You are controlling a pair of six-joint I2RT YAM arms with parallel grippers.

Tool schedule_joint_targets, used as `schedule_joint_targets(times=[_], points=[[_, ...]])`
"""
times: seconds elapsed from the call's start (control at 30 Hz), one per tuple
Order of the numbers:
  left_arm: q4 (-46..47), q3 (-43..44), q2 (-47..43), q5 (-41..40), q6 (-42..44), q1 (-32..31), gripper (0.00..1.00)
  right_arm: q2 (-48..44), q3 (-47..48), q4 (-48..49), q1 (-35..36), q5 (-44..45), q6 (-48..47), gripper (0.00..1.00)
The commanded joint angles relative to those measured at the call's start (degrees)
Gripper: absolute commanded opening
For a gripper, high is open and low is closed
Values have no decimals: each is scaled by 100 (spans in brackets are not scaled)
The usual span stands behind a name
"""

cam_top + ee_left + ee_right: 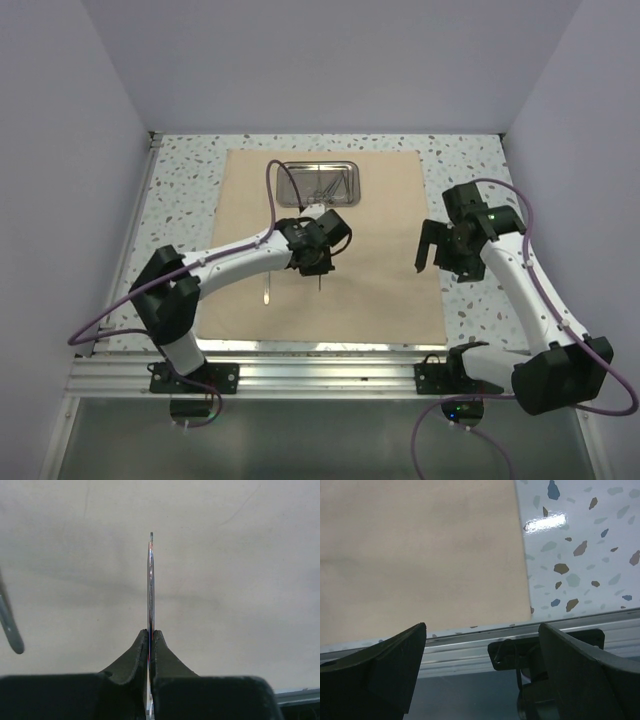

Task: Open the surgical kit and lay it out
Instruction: Place the medical item in the surgical kit.

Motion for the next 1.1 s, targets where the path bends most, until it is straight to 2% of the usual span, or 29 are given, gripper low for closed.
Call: schedule_joint_targets(times=[0.0, 0.13, 0.37, 0.6, 0.73, 0.83, 0.97, 1.07], points=[[-697, 327, -346, -849, -249, 15, 0, -114, 36, -32, 95, -109, -63, 98], [-952, 118, -540, -1158, -13, 164, 0, -88, 106, -14, 175, -38, -90, 98], [-725, -726, -1181, -1184, 436, 1104, 5, -9, 238, -14, 306, 85, -143, 99], [-505, -1035, -1182, -1185, 814, 1228, 9, 44, 229, 39, 333, 129, -160, 98], [-338, -1114, -1085, -1044, 806, 1228, 23, 53, 203, 48, 333, 164, -169, 98], [-250, -1166, -1023, -965, 832, 1228, 30, 53, 177, 48, 342, 199, -178, 98], [-232, -1211, -971, -982, 858, 1237, 29, 62, 151, 83, 342, 225, -178, 99], [-153, -1263, -918, -947, 902, 1228, 24, 79, 150, 74, 333, 252, -186, 99]])
